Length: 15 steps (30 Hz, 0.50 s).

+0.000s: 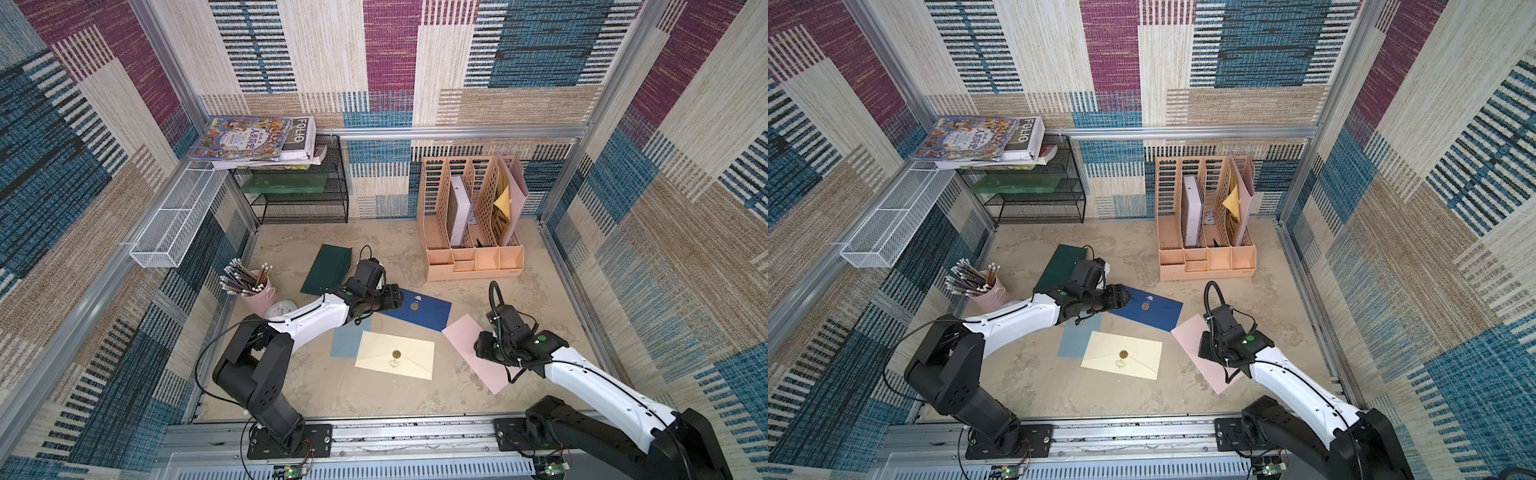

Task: Open the envelope
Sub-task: Move the envelope to the center of the board.

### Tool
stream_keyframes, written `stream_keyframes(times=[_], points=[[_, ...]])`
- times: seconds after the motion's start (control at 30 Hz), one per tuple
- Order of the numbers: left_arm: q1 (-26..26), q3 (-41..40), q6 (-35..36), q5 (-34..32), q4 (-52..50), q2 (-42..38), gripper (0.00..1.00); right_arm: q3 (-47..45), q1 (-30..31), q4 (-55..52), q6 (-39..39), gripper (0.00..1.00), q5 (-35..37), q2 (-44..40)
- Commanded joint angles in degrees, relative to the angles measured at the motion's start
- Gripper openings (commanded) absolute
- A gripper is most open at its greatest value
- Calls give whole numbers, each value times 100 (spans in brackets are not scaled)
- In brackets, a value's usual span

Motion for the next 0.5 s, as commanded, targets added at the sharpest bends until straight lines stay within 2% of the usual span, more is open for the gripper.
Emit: stream_keyframes(times=[0.0,0.2,0.33,0.47], points=[[7,16,-10,-9,111,-23,76,283,270,-25,-55,51,281,-60],[6,40,-21,-41,71,-16,76,232,551,1061,-84,51,-577,635],[6,16,-1,-100,12,-61,76,626,966,1163,-122,50,-552,1431],[6,25,-10,-98,-14,-66,76,784,1070,1363,-221,51,-651,1973]])
